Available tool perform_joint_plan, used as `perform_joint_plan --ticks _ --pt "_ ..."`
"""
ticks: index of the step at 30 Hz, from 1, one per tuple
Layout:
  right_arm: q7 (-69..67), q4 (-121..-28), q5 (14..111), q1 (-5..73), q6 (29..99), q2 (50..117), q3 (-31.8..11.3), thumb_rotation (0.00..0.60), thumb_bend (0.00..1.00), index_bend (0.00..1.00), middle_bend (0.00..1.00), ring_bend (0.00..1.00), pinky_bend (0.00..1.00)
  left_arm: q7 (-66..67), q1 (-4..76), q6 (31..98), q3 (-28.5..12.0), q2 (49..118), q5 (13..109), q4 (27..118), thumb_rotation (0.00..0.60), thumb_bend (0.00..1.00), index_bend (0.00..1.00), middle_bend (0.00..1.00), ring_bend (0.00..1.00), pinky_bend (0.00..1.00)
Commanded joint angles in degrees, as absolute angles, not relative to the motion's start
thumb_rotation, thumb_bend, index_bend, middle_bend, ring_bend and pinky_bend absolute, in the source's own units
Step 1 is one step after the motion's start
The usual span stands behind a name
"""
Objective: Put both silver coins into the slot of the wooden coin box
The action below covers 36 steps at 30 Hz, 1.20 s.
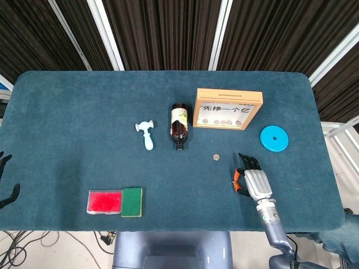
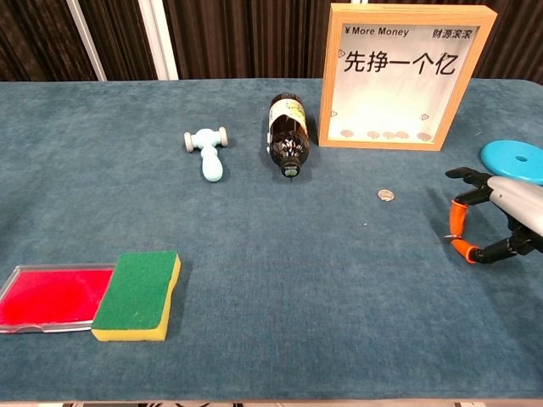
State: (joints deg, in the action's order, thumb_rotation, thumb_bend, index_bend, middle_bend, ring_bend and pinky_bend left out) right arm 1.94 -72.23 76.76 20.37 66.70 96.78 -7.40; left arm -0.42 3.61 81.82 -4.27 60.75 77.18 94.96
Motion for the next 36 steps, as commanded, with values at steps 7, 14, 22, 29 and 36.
perform_joint_plan --ticks 7,14,22,29,36 --pt "-0.6 -75.7 78.6 21.7 70.0 93.9 -10.9 0.6 0.57 0.79 0.04 0.0 0.0 -0.8 3.6 81.7 -4.3 60.7 77.0 95.1 0.6 0.4 0.13 0.0 0.0 0.0" --pt "2.2 -85.0 77.9 23.3 71.7 85.7 -16.5 0.6 0.57 0.81 0.04 0.0 0.0 -1.1 3.5 81.7 -4.4 60.7 76.8 95.3 0.6 0.4 0.12 0.0 0.0 0.0" --pt "5.1 -95.3 72.0 26.9 68.5 76.1 -24.6 0.6 0.57 0.81 0.04 0.0 0.0 -1.0 3.4 81.6 -4.6 60.8 76.2 95.4 0.6 0.4 0.12 0.0 0.0 0.0" --pt "5.7 -99.1 61.3 32.9 60.2 70.1 -31.5 0.6 0.57 0.81 0.04 0.0 0.0 -1.1 3.6 81.0 -4.8 60.8 75.4 95.4 0.6 0.4 0.12 0.0 0.0 0.0" --pt "5.8 -92.8 50.4 40.9 48.9 67.2 -34.3 0.6 0.57 0.81 0.04 0.0 0.0 -0.8 3.8 80.1 -5.5 61.1 73.1 95.6 0.6 0.4 0.12 0.0 0.0 0.0"
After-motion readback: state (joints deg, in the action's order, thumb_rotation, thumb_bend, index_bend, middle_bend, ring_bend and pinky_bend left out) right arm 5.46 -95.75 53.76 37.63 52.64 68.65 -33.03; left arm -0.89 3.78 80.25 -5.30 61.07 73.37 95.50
